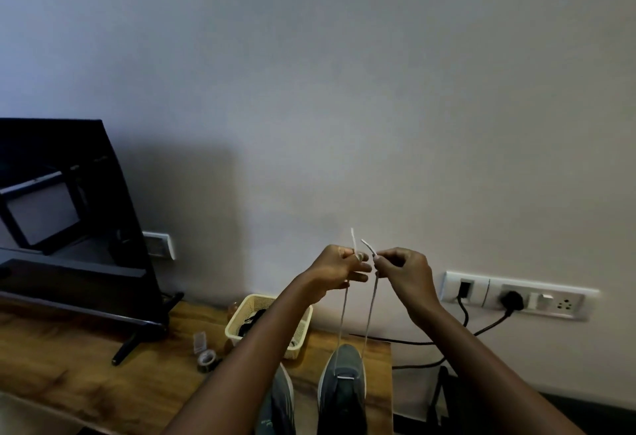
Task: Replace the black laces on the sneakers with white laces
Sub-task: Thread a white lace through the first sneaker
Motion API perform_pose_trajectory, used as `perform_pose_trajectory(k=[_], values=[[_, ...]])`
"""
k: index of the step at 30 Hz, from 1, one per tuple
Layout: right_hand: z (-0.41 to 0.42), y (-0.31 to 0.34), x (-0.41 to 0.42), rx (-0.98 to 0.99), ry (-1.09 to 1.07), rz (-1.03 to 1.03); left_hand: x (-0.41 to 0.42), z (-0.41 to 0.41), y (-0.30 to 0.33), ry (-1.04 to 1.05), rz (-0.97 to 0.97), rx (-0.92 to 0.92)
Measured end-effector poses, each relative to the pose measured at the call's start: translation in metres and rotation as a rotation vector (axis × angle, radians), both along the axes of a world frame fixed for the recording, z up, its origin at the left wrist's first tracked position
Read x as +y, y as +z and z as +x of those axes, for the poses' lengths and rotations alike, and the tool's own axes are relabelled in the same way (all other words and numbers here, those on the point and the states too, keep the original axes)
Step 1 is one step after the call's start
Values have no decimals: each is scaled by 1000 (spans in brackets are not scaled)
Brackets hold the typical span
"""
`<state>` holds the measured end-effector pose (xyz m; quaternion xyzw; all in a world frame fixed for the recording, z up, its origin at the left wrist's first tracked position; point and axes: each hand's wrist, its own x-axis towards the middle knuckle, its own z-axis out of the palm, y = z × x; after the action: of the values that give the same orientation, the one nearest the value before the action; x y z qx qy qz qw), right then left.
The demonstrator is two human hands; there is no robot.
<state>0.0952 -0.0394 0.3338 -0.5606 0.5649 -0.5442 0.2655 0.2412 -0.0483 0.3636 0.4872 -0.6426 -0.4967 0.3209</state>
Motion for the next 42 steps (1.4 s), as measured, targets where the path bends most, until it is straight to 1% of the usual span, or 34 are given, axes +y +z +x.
perform_pose_trajectory(k=[2,3,6,7,9,12,16,18,23,35,42], values=[[-2,3,3,-8,-2,-7,2,-1,2,27,-35,-23],[-2,3,4,-22,-2,-9,1,-2,2,64,-91,-72],[-1,4,7,-60,6,-19,-7,-4,-4,178,-333,-357],[1,4,8,-70,5,-25,-7,-5,-6,193,-359,-385],[4,3,8,-97,1,-33,-7,-7,-10,196,-369,-334],[9,4,8,-136,5,-39,-5,-10,-13,183,-330,-195],[11,7,7,-131,9,-66,-3,-15,-15,82,-250,14],[10,8,7,-129,11,-75,-1,-15,-15,38,-220,68],[8,8,8,-150,5,-92,-1,-18,-15,1,-197,130],[11,9,0,-154,-13,-103,-10,-19,-18,42,-103,214],[12,11,3,-207,14,-97,-14,-19,-20,84,-160,195]])
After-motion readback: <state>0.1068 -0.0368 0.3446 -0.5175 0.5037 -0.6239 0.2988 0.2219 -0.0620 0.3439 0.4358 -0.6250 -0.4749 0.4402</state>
